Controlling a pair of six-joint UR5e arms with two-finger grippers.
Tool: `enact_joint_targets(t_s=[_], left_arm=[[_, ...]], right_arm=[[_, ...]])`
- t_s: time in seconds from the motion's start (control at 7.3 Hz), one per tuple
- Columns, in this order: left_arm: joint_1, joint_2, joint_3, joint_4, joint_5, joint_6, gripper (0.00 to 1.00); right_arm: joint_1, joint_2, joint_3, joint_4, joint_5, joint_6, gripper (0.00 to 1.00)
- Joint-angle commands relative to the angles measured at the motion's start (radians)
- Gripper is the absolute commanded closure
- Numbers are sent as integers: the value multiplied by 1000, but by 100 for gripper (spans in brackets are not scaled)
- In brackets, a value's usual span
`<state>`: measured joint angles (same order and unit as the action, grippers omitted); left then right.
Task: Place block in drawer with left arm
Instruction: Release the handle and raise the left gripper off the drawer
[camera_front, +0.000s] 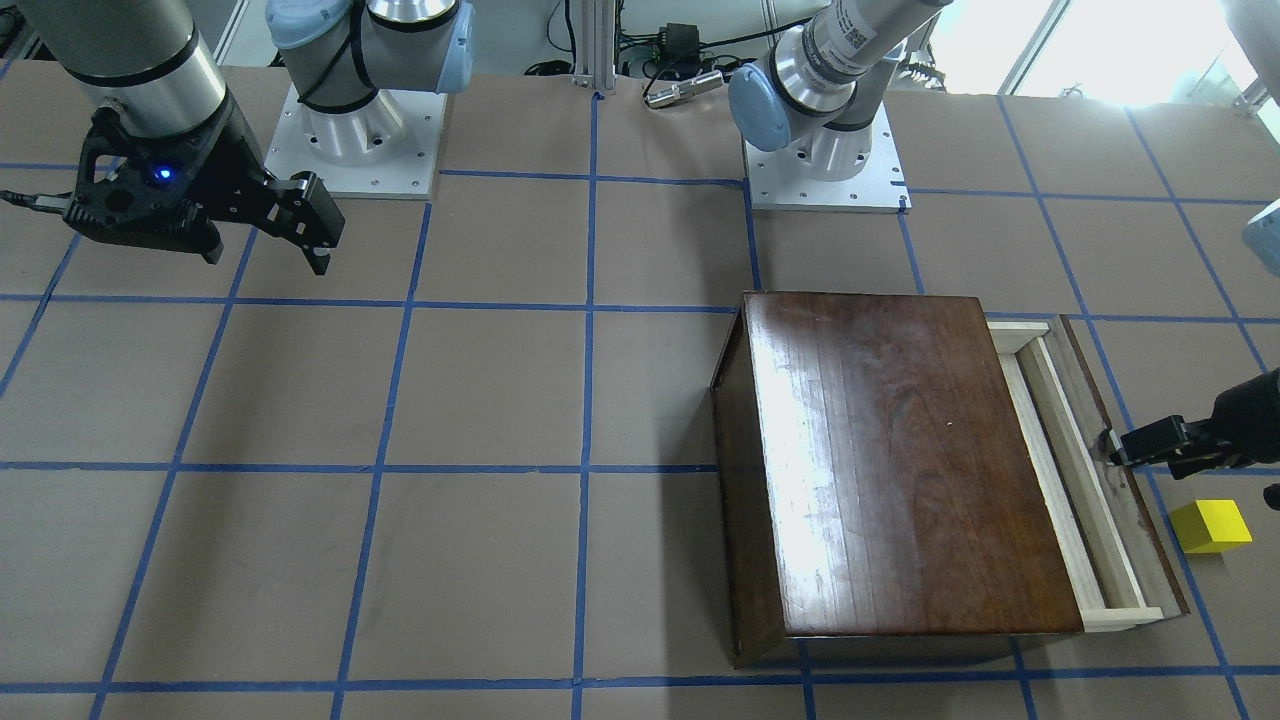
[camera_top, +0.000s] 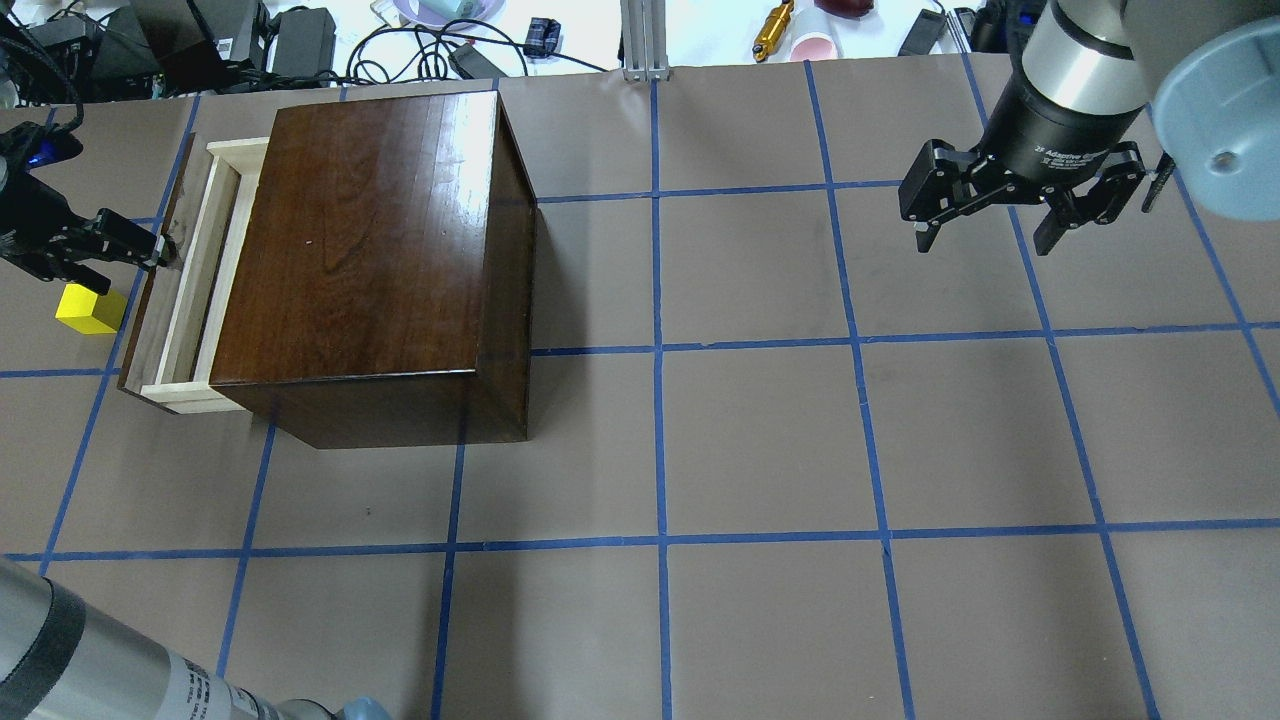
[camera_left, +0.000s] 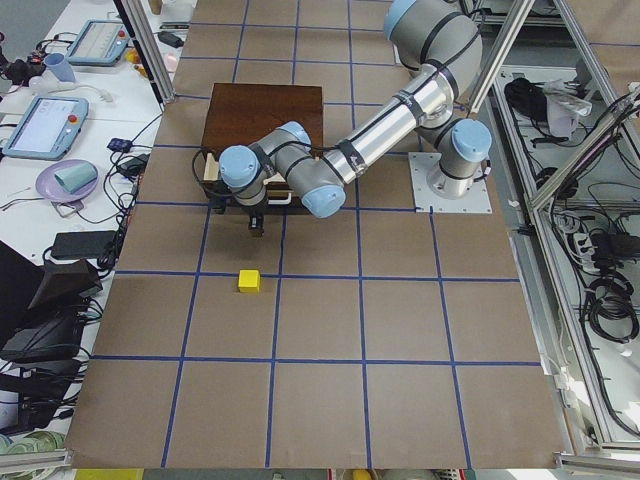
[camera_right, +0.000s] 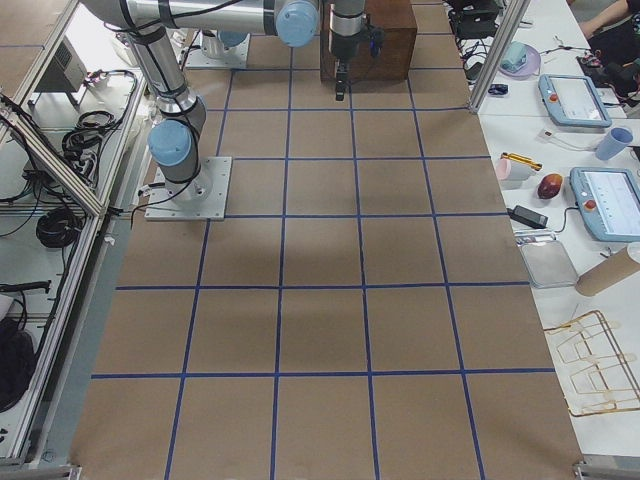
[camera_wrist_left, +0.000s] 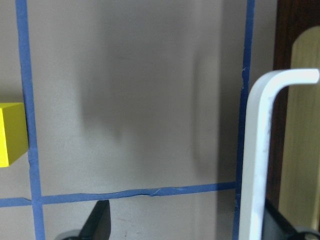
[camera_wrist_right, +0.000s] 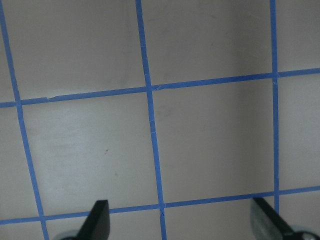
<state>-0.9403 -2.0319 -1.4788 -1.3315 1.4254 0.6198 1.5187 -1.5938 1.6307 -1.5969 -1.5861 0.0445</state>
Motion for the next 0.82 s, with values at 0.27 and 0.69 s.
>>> enact_joint_targets(t_s=[0.27, 0.69], left_arm=[[-2, 4, 0, 0, 12, 0, 2], [-2, 4, 29, -15, 15, -2, 2]], right_arm=[[0, 0, 0, 0, 0, 0, 0], [0, 0, 0, 0, 0, 0, 0]])
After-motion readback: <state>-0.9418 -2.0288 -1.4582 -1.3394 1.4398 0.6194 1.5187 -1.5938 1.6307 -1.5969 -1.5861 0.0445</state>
